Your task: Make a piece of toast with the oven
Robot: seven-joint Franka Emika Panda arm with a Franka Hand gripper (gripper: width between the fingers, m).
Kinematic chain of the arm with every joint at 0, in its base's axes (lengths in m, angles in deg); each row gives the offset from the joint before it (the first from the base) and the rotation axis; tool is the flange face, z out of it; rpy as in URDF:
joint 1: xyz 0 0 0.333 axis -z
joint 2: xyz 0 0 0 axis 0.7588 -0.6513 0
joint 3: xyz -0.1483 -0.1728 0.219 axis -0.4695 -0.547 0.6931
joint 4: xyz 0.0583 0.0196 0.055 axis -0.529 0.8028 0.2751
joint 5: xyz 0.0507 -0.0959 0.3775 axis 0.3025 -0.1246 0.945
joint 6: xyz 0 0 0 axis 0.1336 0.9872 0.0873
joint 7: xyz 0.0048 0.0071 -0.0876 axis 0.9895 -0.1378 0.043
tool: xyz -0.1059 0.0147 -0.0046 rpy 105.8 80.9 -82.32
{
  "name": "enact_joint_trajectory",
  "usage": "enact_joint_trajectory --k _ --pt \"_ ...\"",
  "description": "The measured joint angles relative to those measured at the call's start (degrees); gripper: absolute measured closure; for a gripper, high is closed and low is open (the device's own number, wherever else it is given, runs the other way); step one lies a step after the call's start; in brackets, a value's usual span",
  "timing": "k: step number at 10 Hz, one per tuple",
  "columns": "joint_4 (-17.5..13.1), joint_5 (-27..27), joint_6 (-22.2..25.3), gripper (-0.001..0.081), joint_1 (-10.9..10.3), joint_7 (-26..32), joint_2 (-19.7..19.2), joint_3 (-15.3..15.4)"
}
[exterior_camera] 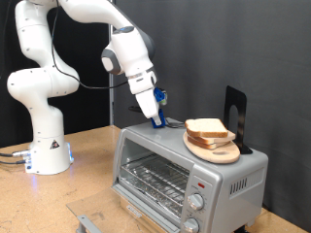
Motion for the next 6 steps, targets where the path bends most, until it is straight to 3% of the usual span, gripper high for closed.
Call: enact_joint_trajectory --k 6 --pt "-0.06 -0.47 0.00 0.0328 0.16 -0.57 -0.01 0.30"
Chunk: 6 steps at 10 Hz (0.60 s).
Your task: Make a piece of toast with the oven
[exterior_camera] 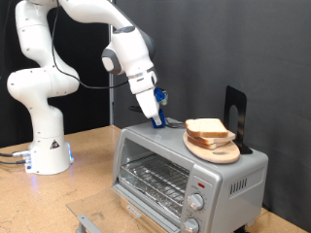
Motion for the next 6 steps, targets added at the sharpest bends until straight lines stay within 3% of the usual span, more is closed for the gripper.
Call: enact_joint_trajectory --k 5,6 --pt "0.15 -0.73 0.11 0.0321 0.35 -0.55 -0.12 0.07" --pt "0.26 -0.96 0.12 0.0098 0.56 -0.59 -0.20 0.09"
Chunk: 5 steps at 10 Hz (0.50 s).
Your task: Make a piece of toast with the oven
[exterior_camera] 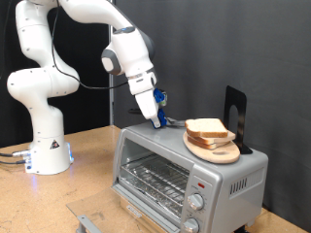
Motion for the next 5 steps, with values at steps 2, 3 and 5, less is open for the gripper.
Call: enact_joint_trajectory --k 2,3,5 --pt "0.06 -0.11 0.00 0.0018 0.20 0.00 -0.18 0.00" --pt "0.07 -0.11 0.00 0.0003 0.20 0.00 -0.21 0.00" --pt "0.05 -0.04 0.00 0.0001 0.19 0.02 -0.21 0.00"
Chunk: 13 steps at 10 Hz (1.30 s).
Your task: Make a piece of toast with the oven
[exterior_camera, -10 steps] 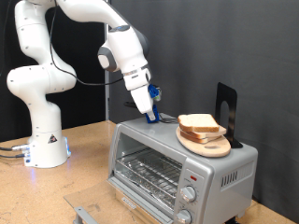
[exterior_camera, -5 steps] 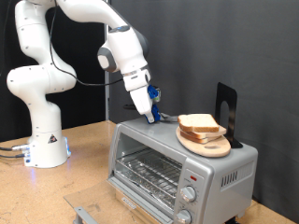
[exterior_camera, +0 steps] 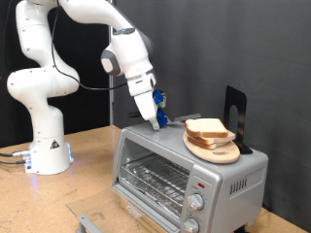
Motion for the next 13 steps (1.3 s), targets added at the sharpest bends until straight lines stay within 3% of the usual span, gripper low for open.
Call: enact_joint_trajectory --k 3,7,11,13 --pt "-0.47 1.72 0.79 0.0001 -0.54 1.31 0.51 -0.67" --pt "-2.00 2.48 6.20 0.0001 -0.75 3.69 2.76 -2.91" --pt "-2.70 -3.71 11.91 0.0001 0.48 4.03 3.25 -3.09" --pt "-2.56 -4.27 10.85 0.0001 0.84 3.73 2.64 -2.75"
